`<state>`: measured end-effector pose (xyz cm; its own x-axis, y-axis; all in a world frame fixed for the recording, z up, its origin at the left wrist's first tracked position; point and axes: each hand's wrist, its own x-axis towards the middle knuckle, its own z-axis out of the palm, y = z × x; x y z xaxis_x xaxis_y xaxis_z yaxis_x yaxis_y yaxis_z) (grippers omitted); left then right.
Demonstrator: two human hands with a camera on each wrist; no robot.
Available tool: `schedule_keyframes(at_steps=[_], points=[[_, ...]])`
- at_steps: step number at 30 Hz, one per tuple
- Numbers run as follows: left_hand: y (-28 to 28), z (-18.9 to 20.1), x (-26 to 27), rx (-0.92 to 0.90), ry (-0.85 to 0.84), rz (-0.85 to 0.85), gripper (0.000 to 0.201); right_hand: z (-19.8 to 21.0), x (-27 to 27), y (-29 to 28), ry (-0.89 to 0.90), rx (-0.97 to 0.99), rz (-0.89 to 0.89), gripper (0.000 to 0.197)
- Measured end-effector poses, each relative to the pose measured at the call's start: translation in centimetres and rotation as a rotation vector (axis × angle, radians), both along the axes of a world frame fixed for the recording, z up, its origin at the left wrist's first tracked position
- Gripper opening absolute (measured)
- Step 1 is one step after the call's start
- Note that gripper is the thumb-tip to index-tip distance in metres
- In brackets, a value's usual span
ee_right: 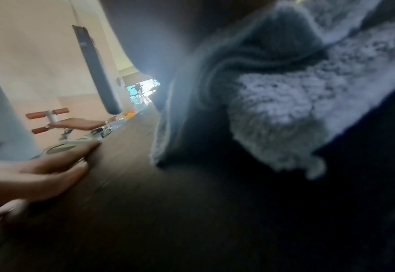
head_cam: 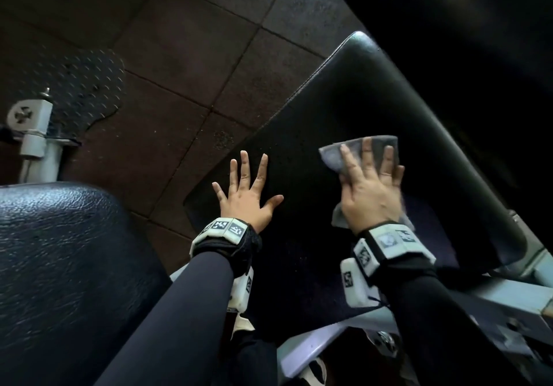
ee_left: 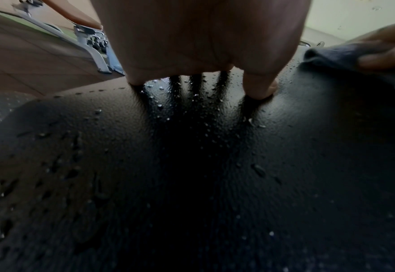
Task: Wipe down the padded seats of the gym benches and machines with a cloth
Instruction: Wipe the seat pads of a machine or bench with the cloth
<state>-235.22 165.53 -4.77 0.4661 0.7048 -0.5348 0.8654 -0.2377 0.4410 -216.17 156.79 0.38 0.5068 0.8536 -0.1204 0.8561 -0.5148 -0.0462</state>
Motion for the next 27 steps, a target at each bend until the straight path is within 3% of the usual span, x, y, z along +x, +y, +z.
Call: schedule_keyframes(at_steps=[4, 7, 10, 13, 16, 19, 23, 27], points=[[0.1, 0.1, -0.1, 0.001, 0.007, -0.009, 0.085, -2.1, -4.4, -1.2, -0.071, -0.022, 0.288, 0.063], [0.2, 0.2, 0.0, -0.014, 0.013, -0.014, 0.084, -2.4, -5.0, -5.6, -0.065, -0.108, 0.375, 0.075], [0.3, 0.3, 0.0, -0.026, 0.018, -0.012, 0.083, -1.6, -3.3, -10.1, -0.064, -0.155, 0.325, 0.081], [0.2, 0.2, 0.1, -0.028, 0.023, -0.015, 0.083, 0.0, -0.3, -12.1, -0.047, -0.145, 0.137, 0.083], [0.3, 0.2, 0.1, -0.026, 0.026, -0.015, 0.083, 1.5, 2.1, -10.1, 0.001, -0.099, -0.039, 0.079], [0.2, 0.2, 0.1, -0.027, 0.021, -0.012, 0.083, 2.3, 2.8, -5.7, 0.03, -0.081, -0.079, 0.076], [0.1, 0.1, 0.0, -0.011, 0.018, -0.008, 0.084, 1.5, 0.9, -0.5, 0.024, -0.105, 0.01, 0.061], [0.2, 0.1, 0.0, -0.003, 0.019, -0.01, 0.084, -0.9, -2.9, -0.6, 0.016, -0.058, 0.202, 0.062]])
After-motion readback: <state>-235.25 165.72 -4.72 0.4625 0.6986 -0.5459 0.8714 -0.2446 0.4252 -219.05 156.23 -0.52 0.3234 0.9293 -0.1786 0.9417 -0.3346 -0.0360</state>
